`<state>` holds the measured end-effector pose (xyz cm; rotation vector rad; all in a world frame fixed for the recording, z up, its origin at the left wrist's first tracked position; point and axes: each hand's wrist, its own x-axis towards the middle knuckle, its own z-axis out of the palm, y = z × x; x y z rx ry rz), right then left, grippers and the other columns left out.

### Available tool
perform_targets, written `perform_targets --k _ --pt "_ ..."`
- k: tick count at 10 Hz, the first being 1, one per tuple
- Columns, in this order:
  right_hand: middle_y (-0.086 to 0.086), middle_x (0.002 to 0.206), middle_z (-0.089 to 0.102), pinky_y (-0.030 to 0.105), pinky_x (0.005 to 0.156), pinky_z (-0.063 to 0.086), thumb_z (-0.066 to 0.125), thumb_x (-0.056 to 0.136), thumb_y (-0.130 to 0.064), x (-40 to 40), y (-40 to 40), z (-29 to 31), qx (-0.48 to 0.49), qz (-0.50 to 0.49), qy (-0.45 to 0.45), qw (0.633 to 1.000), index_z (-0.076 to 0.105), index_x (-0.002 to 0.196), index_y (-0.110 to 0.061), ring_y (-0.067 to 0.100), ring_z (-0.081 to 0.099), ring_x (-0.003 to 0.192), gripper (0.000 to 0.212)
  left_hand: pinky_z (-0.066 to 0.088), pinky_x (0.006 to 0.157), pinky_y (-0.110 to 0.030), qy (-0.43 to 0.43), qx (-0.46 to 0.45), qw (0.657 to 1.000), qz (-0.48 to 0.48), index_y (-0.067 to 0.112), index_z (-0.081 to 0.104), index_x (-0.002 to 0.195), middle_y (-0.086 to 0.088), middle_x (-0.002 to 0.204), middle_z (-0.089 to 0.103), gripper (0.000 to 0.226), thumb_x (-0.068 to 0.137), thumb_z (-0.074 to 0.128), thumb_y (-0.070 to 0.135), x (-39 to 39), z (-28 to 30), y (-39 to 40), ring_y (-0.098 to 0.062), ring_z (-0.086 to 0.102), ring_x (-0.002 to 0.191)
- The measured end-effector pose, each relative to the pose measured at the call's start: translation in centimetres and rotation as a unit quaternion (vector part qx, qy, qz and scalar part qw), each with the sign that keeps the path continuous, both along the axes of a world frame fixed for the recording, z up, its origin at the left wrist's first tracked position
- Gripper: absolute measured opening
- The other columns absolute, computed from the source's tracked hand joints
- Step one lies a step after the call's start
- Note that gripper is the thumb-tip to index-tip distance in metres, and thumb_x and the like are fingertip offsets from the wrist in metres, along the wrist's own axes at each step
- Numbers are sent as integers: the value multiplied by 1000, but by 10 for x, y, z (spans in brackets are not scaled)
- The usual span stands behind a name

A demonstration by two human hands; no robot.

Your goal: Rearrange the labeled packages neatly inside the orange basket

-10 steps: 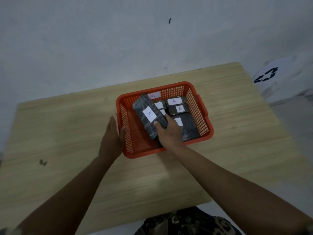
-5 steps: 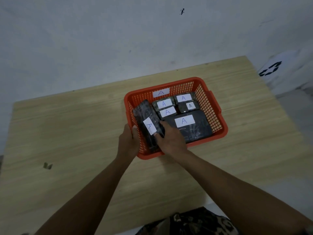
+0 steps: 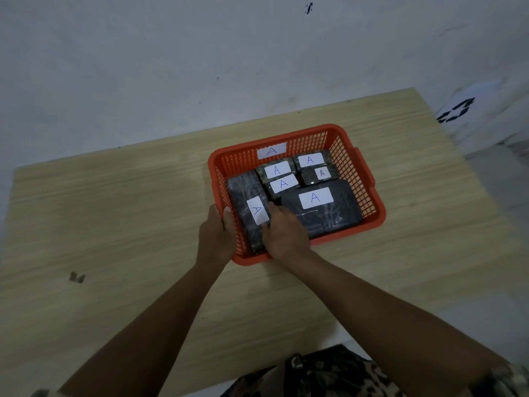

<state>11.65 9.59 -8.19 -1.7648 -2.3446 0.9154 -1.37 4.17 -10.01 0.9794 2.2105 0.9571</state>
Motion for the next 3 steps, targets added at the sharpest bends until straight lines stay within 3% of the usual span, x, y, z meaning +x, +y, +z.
perform_targets --k 1,2,3 --pt "7 133 54 45 95 49 60 95 -23 4 1 3 34 14 28 999 45 140 -15 27 49 124 49 53 76 -40 -1 -10 1000 -11 12 48 113 -2 95 60 29 102 35 35 -1 5 0 -30 65 87" --pt "9 128 57 42 94 49 57 95 -28 14 13 21 111 48 61 991 52 134 -13 26 52 118 42 55 80 -43 50 20 997 -47 20 37 135 -3 116 60 40 100 37 39 -4 21 3 -23 64 95" --pt "14 129 60 46 98 48 57 94 -27 18 48 47 206 68 96 971 57 130 -7 31 54 120 41 47 100 -53 180 52 977 -104 18 25 147 -12 147 41 57 98 34 45 -11 46 25 -31 47 130"
